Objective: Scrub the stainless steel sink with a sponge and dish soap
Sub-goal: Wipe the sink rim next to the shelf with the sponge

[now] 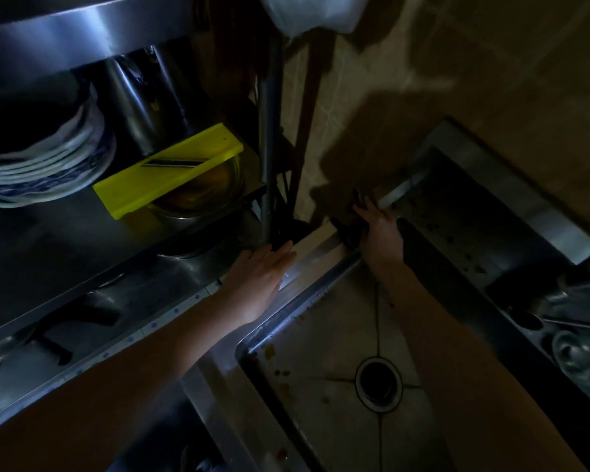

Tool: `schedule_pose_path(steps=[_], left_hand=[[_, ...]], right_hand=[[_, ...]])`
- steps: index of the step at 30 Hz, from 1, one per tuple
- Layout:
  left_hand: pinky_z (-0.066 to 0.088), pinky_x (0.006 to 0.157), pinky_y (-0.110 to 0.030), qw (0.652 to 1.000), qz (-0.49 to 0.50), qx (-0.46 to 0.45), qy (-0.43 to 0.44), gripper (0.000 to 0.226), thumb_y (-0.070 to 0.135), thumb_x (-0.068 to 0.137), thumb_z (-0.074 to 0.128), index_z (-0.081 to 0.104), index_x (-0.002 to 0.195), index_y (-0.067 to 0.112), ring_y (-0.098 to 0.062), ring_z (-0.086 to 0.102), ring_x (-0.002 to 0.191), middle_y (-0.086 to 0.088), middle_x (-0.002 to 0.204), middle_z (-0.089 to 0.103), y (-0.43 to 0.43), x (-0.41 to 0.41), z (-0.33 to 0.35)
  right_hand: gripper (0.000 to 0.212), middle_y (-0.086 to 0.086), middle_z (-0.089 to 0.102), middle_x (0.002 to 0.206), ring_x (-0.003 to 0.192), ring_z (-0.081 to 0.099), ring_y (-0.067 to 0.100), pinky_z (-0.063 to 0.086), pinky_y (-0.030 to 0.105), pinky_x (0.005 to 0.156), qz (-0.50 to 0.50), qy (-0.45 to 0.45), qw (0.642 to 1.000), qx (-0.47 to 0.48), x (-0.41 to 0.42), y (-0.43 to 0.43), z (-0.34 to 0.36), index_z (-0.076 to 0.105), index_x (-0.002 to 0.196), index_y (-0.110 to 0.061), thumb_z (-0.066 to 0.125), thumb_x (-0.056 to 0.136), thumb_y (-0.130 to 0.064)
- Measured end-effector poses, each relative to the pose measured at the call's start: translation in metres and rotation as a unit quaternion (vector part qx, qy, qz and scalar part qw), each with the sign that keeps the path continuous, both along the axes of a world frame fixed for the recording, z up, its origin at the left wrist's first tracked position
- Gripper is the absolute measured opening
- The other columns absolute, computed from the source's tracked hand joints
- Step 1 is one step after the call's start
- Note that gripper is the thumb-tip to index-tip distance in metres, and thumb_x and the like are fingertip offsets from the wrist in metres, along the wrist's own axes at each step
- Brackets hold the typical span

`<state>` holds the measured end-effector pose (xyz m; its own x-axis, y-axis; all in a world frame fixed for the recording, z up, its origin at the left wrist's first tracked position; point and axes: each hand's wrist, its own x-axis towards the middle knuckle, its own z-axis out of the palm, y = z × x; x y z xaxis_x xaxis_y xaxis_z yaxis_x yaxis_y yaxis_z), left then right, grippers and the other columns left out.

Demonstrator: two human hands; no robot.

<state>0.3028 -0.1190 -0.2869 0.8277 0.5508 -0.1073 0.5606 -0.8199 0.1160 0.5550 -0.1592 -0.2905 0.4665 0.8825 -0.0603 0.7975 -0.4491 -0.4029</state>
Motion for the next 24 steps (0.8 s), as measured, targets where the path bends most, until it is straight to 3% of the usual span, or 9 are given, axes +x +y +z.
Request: schedule_pose_path(steps=[6,12,19,24], left_hand=[[0.035,0.1,-0.042,0.999,0.0,-0.023,0.025,0.056,0.026,0.094,0.044,0.021,0.146,0.022,-0.025,0.032,0.136,0.001,0.158,0.014,0.01,0.025,-0.004],[0.036,0.095,-0.042,0.999,-0.014,-0.012,0.035,0.058,0.026,0.094,0.047,0.021,0.145,0.021,-0.025,0.036,0.131,0.001,0.158,0.014,0.015,0.044,-0.002],[0.038,0.091,-0.04,0.999,-0.034,0.0,0.037,0.067,0.021,0.088,0.055,0.02,0.144,0.02,-0.024,0.038,0.129,0.002,0.157,0.017,0.022,0.068,-0.003],[0.036,0.097,-0.041,0.999,-0.043,-0.007,0.032,0.059,0.022,0.092,0.046,0.019,0.145,0.018,-0.024,0.035,0.132,0.0,0.158,0.015,0.027,0.089,0.008]], right_hand=[[0.06,-0.005,0.032,0.153,0.143,0.023,0.025,0.034,0.037,0.111,0.021,0.011,0.999,0.033,-0.019,-0.012,-0.008,0.045,0.138,-0.028,0.048,0.087,0.003],[0.058,-0.011,0.032,0.153,0.138,0.03,0.024,0.042,0.04,0.104,0.054,0.015,0.998,0.022,-0.01,-0.013,-0.015,0.045,0.137,-0.034,0.047,0.088,-0.001],[0.067,-0.005,0.031,0.154,0.139,0.028,0.032,0.041,0.048,0.106,-0.006,0.016,1.0,-0.003,0.037,0.011,-0.007,0.046,0.137,-0.031,0.056,0.081,0.005],[0.069,-0.008,0.025,0.156,0.141,0.023,0.033,0.047,0.051,0.099,-0.031,0.01,0.999,-0.038,0.059,0.023,0.0,0.042,0.139,-0.032,0.055,0.083,0.006]])
